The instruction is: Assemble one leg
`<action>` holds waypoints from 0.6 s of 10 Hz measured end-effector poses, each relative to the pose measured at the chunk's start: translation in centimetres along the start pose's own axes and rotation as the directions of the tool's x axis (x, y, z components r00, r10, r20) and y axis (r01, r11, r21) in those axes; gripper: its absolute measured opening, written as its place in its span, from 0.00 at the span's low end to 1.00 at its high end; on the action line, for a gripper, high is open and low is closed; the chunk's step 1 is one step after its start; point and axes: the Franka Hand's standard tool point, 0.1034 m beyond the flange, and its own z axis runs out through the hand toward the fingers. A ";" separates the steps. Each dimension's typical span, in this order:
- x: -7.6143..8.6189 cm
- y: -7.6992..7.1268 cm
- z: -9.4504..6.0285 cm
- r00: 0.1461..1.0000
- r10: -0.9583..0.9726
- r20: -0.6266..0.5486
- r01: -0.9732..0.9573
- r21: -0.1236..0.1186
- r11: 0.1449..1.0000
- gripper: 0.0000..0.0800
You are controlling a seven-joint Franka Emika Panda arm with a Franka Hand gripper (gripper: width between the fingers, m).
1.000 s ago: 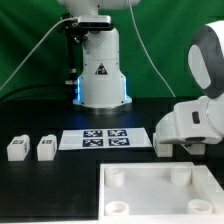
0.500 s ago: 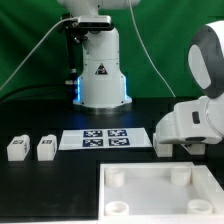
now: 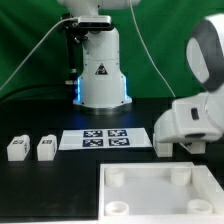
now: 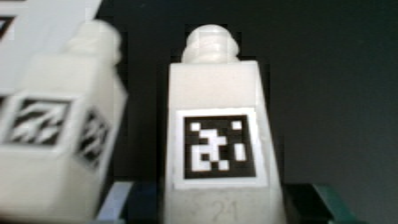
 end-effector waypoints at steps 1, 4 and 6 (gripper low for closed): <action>-0.5 1.3 -2.9 0.998 -0.012 -0.056 0.013 0.017 1.000 0.36; -3.1 3.1 -9.5 0.933 0.025 -0.359 -0.011 0.039 0.999 0.36; -1.8 2.7 -9.1 0.846 0.024 -0.533 0.001 0.048 0.999 0.36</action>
Offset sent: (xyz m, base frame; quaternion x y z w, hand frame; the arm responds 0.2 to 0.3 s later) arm 0.0135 -0.0260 0.0912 -0.0137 0.2411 0.0395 0.9696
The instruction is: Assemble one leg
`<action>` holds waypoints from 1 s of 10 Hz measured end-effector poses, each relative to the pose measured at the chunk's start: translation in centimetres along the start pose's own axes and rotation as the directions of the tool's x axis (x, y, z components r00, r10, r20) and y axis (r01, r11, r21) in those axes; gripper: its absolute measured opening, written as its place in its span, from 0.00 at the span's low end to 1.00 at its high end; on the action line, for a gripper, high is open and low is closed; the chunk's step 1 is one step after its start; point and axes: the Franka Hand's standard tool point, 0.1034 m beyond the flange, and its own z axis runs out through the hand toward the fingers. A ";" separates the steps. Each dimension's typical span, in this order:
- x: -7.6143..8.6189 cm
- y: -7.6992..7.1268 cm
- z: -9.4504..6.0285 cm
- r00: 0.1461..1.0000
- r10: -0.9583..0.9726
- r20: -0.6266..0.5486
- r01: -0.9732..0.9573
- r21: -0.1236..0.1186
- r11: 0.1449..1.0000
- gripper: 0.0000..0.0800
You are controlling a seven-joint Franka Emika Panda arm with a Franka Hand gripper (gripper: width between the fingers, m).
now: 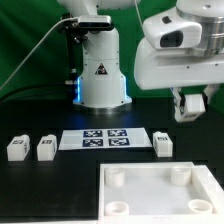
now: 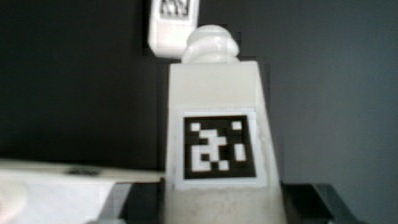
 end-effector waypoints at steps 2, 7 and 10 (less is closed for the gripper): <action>-0.1 0.1 -0.4 0.987 -0.005 -0.160 0.006 0.006 1.000 0.36; 6.7 4.6 -9.1 0.766 -0.086 -0.637 0.077 -0.043 0.996 0.36; 6.4 5.0 -8.3 0.620 -0.080 -0.781 0.071 -0.045 0.996 0.36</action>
Offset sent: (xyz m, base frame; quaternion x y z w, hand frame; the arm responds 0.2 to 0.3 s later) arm 0.1000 -0.0918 0.0553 -0.0513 0.2629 -0.1153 0.9565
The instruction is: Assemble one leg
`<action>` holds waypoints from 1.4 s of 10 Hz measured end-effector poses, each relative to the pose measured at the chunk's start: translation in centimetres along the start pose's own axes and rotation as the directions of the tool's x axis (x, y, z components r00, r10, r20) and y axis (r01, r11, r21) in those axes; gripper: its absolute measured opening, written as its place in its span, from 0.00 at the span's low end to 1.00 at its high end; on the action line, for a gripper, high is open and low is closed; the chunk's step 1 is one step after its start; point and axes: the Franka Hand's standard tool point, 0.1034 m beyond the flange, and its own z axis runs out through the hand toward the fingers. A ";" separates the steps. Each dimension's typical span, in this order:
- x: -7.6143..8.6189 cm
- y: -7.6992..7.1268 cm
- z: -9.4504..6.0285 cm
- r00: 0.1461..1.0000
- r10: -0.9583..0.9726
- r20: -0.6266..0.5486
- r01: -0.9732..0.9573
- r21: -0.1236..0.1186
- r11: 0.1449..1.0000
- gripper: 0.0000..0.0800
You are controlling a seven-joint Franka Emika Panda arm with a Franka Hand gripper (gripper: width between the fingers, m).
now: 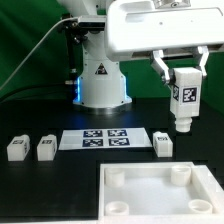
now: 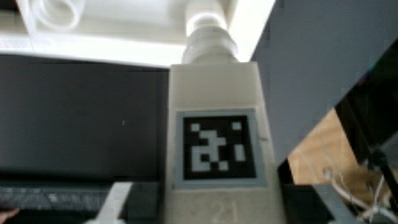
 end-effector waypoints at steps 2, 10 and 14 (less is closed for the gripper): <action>-0.2 0.0 0.2 1.000 -0.004 0.005 0.004 0.000 1.000 0.36; 0.8 0.3 8.5 0.999 0.042 0.014 -0.042 0.000 0.999 0.37; -0.5 0.8 9.8 0.998 0.045 0.037 -0.044 -0.004 0.999 0.37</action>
Offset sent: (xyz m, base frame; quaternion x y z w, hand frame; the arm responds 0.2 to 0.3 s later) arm 0.0387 0.0120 -0.0162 -0.0431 0.0428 -0.0049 0.9981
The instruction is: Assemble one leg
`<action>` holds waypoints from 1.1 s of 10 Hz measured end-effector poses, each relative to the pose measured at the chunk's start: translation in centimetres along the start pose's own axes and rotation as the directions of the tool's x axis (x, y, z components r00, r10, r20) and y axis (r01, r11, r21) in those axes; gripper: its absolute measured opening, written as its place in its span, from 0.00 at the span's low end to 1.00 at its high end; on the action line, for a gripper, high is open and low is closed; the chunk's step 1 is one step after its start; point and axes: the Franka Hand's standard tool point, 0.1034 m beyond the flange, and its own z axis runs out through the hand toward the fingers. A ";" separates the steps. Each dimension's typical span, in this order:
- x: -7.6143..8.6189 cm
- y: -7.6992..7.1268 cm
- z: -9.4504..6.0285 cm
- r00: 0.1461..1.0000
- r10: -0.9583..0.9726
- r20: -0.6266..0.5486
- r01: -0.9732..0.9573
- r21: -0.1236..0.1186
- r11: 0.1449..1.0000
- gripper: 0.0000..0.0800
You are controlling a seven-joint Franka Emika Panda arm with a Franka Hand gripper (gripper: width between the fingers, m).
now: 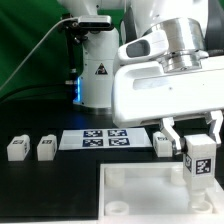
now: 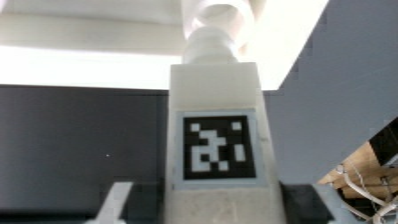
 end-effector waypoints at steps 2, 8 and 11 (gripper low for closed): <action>-0.5 0.0 0.5 1.000 0.000 0.004 0.000 0.000 1.000 0.37; -1.1 -0.9 0.8 1.000 -0.009 0.016 0.009 0.010 1.000 0.37; -1.6 -0.7 1.8 1.000 -0.005 0.006 0.005 0.006 1.000 0.37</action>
Offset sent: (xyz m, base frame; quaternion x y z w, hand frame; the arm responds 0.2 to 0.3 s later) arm -0.0011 0.0113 -0.0136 0.0017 -0.0001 0.0148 0.9999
